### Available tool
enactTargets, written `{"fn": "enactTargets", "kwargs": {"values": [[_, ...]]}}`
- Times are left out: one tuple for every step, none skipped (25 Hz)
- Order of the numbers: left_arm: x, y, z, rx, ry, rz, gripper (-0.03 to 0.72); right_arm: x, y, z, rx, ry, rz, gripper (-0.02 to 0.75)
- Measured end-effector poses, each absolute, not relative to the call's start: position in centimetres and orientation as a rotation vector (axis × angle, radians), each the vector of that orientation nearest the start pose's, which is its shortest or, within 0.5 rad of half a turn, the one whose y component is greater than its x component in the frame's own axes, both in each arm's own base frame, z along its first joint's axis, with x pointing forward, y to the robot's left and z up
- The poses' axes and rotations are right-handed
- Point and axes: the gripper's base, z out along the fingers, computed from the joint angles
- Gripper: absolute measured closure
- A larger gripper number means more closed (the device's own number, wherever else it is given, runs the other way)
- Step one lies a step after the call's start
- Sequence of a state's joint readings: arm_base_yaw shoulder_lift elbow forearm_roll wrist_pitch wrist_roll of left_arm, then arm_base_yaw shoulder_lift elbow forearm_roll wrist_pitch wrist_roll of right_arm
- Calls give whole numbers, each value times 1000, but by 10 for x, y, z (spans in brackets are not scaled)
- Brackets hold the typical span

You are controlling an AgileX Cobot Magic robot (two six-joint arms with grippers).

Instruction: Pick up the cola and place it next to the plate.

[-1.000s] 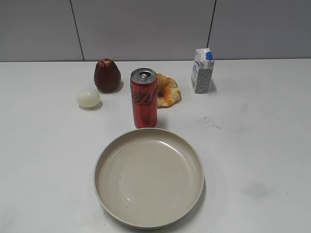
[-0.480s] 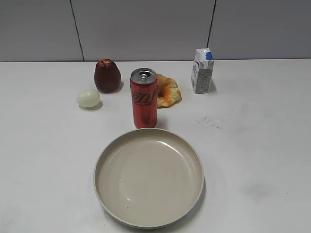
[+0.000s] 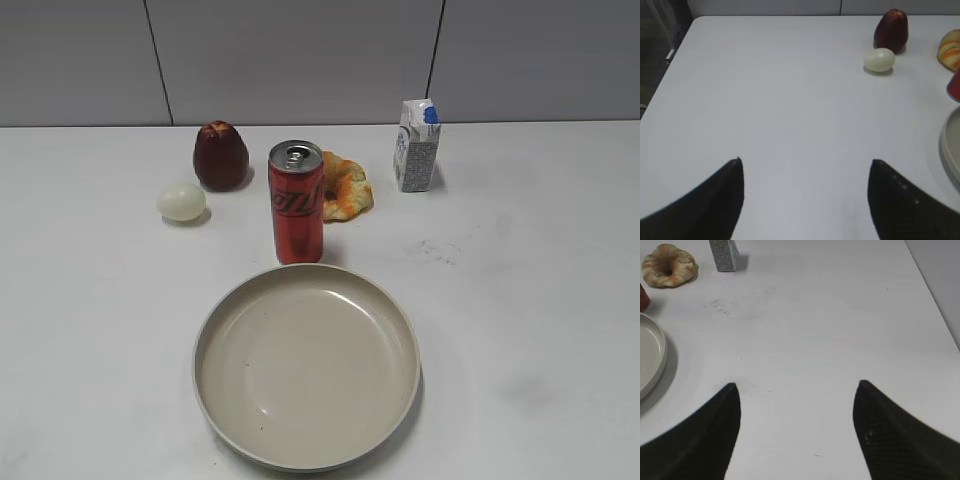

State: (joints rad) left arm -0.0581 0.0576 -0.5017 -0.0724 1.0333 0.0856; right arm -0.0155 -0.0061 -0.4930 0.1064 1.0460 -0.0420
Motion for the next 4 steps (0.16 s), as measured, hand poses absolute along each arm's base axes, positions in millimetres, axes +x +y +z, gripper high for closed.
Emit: {"fn": "enactTargets", "kwargs": {"values": [[3,-6,280,137,2054,-63,104,-5,8,277,-31,2027,91,202],[1,-6,280,125,2043,-56,104,-5,8,277,-31,2027,91,202],[-1,-6,280,115,2029,-49,104,-5,8,277,-31,2027,91,202],[-3,-6,280,106,2016,-43,104,-5,8,277,-31,2027,91,202]]}}
